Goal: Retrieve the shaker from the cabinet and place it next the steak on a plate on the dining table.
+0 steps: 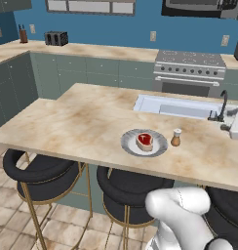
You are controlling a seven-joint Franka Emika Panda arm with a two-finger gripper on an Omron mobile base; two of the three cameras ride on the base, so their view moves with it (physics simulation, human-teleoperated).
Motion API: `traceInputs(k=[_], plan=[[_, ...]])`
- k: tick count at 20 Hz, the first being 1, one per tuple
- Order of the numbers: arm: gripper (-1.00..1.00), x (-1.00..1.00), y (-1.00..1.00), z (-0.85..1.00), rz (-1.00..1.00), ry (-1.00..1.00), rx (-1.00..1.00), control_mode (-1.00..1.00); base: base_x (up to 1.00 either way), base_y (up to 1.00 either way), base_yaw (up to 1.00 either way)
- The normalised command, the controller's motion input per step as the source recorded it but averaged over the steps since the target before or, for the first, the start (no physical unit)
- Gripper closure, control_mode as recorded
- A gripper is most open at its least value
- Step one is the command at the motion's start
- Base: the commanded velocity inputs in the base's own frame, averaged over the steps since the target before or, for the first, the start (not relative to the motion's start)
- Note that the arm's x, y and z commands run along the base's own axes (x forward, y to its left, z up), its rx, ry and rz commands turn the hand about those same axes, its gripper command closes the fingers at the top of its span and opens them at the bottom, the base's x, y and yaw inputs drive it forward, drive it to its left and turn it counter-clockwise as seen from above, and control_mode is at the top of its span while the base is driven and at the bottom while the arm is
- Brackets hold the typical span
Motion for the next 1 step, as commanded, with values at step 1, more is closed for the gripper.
traceInputs(k=[1], plan=[[-1.00,-0.65,0.00,0.00,0.00,0.00,-0.18,-1.00,0.00,0.00,0.00]])
